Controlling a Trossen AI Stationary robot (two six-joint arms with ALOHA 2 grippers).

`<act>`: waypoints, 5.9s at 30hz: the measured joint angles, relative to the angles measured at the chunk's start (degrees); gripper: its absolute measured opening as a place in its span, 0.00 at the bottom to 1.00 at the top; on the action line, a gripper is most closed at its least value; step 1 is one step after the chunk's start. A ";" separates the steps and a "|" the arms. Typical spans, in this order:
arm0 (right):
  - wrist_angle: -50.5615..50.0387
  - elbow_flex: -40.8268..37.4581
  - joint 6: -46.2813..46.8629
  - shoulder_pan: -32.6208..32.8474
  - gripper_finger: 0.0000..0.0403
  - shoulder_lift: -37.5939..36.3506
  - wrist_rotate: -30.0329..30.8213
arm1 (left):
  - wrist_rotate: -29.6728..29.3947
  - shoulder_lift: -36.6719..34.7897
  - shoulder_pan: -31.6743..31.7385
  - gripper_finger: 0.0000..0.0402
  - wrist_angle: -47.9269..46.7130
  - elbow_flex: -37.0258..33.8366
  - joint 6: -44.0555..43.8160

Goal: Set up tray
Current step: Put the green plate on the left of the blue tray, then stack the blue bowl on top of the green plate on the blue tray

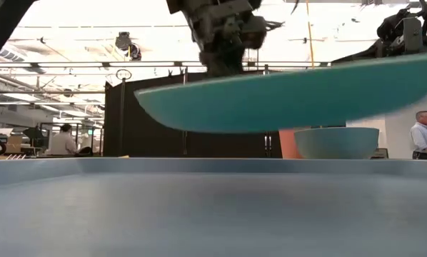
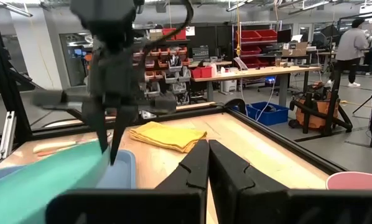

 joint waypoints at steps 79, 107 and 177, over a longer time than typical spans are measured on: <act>-1.97 0.02 3.06 0.02 0.00 0.48 -0.11 | -1.52 23.61 -4.16 0.08 0.22 21.59 -1.00; -1.96 0.02 3.06 0.09 0.00 0.79 -0.82 | -10.21 -9.12 -5.02 0.12 -15.83 8.69 23.66; -68.35 60.58 8.08 -21.43 0.43 65.74 2.18 | -3.54 -80.56 8.60 0.02 70.12 -93.96 15.16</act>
